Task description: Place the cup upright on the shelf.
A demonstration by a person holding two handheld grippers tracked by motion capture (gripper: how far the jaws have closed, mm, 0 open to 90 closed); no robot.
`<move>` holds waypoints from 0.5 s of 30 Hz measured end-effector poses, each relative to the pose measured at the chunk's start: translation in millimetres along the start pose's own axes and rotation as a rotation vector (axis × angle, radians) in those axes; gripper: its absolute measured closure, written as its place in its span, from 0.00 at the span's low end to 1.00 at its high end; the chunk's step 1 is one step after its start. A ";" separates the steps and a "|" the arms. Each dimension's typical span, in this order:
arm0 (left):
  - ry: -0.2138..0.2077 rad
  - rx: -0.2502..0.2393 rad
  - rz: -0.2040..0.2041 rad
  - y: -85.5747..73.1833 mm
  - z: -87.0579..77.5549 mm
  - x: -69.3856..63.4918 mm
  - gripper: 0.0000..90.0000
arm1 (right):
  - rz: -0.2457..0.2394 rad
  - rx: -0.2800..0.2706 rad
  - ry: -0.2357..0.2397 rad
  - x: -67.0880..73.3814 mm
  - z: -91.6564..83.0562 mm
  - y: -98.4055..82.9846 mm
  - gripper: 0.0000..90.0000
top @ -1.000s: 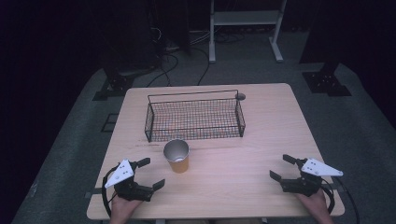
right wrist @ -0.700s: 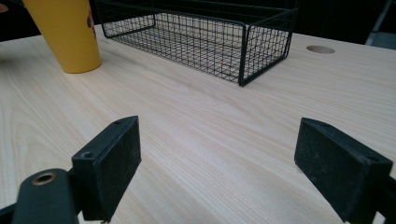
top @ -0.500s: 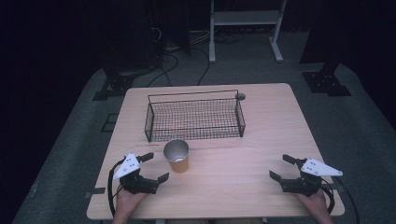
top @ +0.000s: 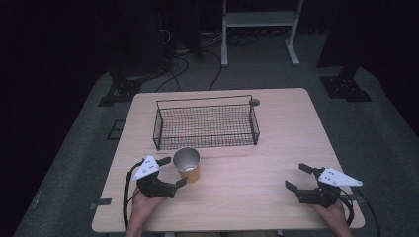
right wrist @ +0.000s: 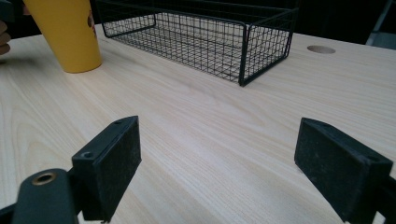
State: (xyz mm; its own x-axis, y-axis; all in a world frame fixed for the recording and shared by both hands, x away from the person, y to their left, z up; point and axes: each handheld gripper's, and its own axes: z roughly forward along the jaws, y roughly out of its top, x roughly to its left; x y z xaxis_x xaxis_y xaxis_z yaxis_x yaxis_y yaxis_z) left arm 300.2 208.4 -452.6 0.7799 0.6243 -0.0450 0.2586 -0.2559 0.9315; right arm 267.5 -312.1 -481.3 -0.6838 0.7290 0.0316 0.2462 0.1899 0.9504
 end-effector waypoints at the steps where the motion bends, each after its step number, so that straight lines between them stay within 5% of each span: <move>1: -0.001 0.002 0.002 0.6 2.0 -0.1 0.01 | 0.001 0.000 0.000 -0.1 0.0 0.0 0.15; 15: -0.004 -0.011 -0.011 6.7 19.9 1.7 0.02 | -0.002 -0.001 0.003 0.0 0.0 0.0 0.15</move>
State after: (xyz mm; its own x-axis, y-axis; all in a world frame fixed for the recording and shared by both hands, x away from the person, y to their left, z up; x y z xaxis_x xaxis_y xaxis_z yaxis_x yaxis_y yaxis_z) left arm 314.6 193.1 -453.6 0.7794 0.6240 -0.0568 0.2607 -0.2405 0.9350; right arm 267.4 -312.0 -481.3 -0.6860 0.7269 0.0308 0.2447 0.1906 0.9507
